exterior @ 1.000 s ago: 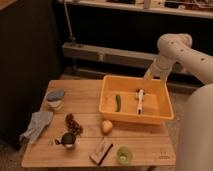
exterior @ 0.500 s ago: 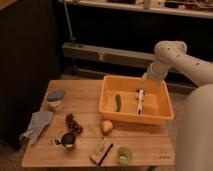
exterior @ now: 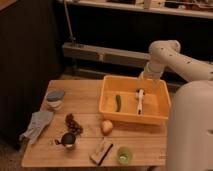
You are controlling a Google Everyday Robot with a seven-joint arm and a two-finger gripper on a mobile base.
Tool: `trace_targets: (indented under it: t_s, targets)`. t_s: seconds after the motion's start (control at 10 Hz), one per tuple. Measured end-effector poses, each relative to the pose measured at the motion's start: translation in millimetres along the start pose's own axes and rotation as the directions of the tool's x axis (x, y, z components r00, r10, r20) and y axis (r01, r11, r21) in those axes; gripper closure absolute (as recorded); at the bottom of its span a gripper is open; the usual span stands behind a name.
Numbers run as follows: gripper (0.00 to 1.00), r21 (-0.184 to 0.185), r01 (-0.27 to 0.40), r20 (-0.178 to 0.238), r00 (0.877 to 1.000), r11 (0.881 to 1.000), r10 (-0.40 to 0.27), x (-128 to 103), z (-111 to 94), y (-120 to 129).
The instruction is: Place brush in table surface
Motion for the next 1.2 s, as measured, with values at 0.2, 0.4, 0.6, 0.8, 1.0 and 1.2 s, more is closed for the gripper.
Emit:
trace_targets:
  t_s: [0.2,0.4,0.6,0.8,1.0,1.2]
  targets:
    - [0.35,0.003,0.006,-0.005,1.0,1.0,-0.006,-8.8,10.5,13.6]
    - [0.35,0.015,0.0,-0.012,1.0,1.0,0.0,-15.0,23.3,18.7]
    - [0.35,0.031,-0.002,-0.02,1.0,1.0,0.003,-20.7,36.8,20.6]
    - [0.35,0.041,-0.006,-0.048,0.999,0.999,0.008,-21.4,50.5,15.1]
    - [0.35,0.048,-0.005,-0.081,0.997,0.999,0.009,-13.5,62.0,11.2]
    - [0.35,0.058,-0.018,-0.102,0.994,0.998,0.024,-4.4,69.5,2.9]
